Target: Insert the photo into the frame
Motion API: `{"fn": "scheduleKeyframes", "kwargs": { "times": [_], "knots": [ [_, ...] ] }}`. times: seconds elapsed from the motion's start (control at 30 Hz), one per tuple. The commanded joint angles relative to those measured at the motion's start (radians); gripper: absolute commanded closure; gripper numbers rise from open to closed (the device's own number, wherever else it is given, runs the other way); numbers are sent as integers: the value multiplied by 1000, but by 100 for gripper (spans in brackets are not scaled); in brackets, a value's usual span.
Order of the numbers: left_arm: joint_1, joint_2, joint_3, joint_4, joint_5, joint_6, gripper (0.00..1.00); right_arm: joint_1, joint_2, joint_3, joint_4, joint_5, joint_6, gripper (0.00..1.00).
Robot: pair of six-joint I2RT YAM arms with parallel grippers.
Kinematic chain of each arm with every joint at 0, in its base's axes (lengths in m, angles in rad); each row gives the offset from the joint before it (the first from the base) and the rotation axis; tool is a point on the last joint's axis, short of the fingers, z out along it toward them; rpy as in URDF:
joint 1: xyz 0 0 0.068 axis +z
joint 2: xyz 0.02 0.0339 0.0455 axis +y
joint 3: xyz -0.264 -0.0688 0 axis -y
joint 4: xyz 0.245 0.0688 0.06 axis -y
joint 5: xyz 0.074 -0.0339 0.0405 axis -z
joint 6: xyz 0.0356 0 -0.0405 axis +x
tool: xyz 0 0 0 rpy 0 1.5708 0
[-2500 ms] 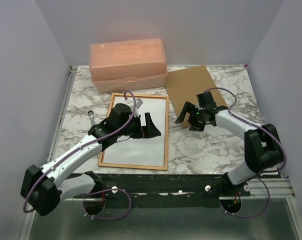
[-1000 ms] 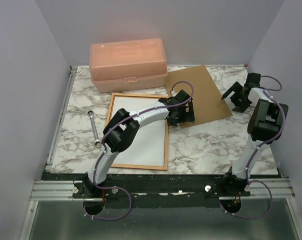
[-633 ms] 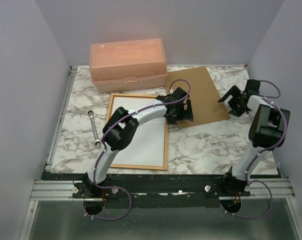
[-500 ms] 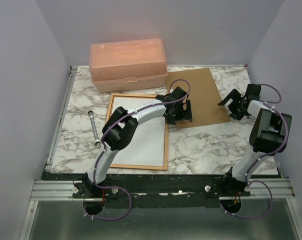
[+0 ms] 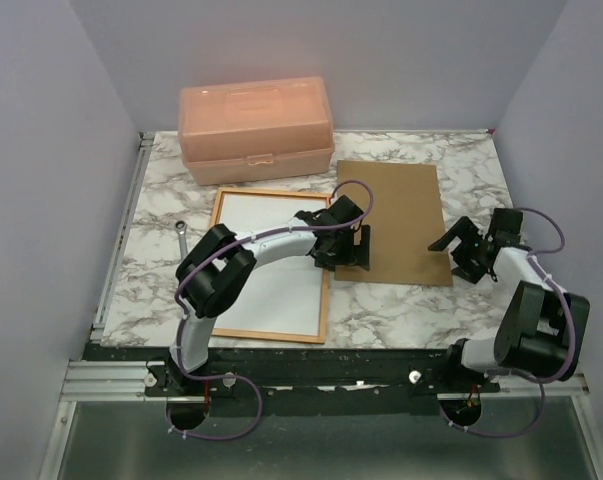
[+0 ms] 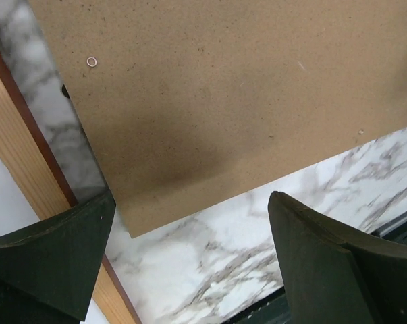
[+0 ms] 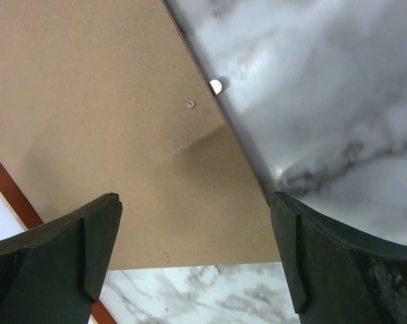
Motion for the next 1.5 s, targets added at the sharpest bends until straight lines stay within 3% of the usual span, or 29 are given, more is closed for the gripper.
{"fn": "scheduleKeyframes", "kwargs": {
  "times": [0.0, 0.13, 0.3, 0.43, 0.7, 1.07, 1.47],
  "knots": [
    [-89, -60, -105, 75, 93, 2, 4, 37, -177, -97, -193, -142, 88, 2],
    [-123, -115, -183, 85, 77, -9, 4, 37, -329, -135, -241, -136, 152, 2],
    [-124, -126, -208, 58, 38, -14, 2, 37, -397, -118, -257, -1, 185, 0],
    [-106, -91, -150, -25, -5, 10, 1, 37, -309, -90, -250, 52, 173, 0],
    [-6, -34, -120, -40, 0, 19, 2, 38, -167, -57, -183, 133, 151, 0],
    [57, 103, 127, -211, -114, 75, 1, 35, 114, 138, -114, 226, 113, 0],
    [100, 222, 297, -227, -72, 33, 2, 34, 350, 270, -75, 132, 76, 0]
  ]
}}
